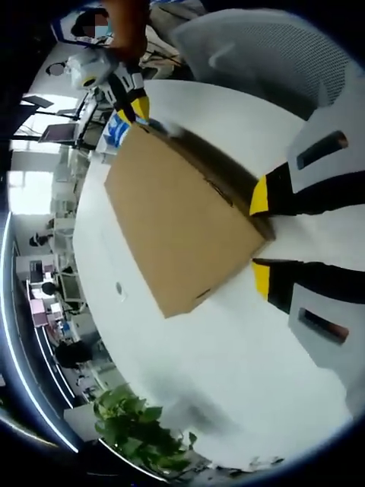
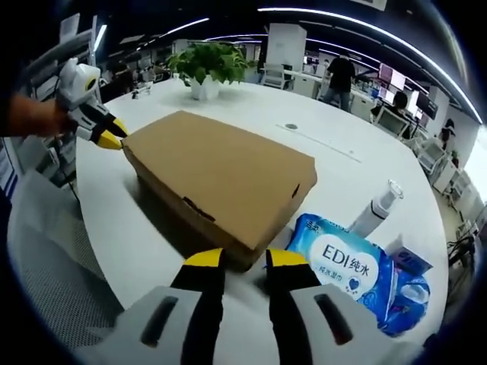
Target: Operate the shoe box by opening the lid, removing the specified soft item, and placing it in the target area until the item is outside and the box remains undamaged.
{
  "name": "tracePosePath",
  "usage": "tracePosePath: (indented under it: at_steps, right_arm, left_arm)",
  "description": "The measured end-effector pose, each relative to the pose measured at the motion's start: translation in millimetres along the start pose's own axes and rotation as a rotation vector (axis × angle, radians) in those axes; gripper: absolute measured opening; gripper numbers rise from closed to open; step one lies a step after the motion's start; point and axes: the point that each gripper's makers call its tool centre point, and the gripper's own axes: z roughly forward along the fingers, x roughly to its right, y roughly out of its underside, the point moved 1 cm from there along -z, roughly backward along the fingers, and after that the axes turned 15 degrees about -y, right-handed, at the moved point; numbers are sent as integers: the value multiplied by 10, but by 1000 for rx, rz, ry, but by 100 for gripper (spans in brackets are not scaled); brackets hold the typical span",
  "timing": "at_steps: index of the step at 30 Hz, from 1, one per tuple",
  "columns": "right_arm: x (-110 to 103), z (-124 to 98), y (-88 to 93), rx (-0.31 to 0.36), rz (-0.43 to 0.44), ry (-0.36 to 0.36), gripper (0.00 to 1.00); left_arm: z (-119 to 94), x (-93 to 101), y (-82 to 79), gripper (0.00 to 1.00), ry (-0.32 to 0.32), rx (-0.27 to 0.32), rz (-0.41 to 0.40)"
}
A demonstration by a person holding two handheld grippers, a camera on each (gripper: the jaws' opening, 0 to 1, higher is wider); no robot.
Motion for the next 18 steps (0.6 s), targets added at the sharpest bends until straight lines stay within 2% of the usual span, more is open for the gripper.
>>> tracePosePath:
  at_steps: [5,7,10,11,14,18]
  right_arm:
    - [10,-137,-31,22,24,35,33]
    - [24,-185,-46,34,38,60,45]
    - [17,-264,-57,36,45,89,59]
    - [10,-290,-47,38,51,93,62]
    - [-5,-373,-53,54,45,115,68]
    - [-48,-521,-41,73,61,138,74]
  left_arm:
    - [-118,5,-131,37,-6,56,-19]
    - [-159,20,-170,42,2,71,-27]
    - [-219,-15,-202,53,-27,87,-27]
    - [-238,-29,-213,58,-35,94,-38]
    - [-302,-62,-228,65,-50,112,-46]
    - [-416,-63,-208,69,-49,116,-65]
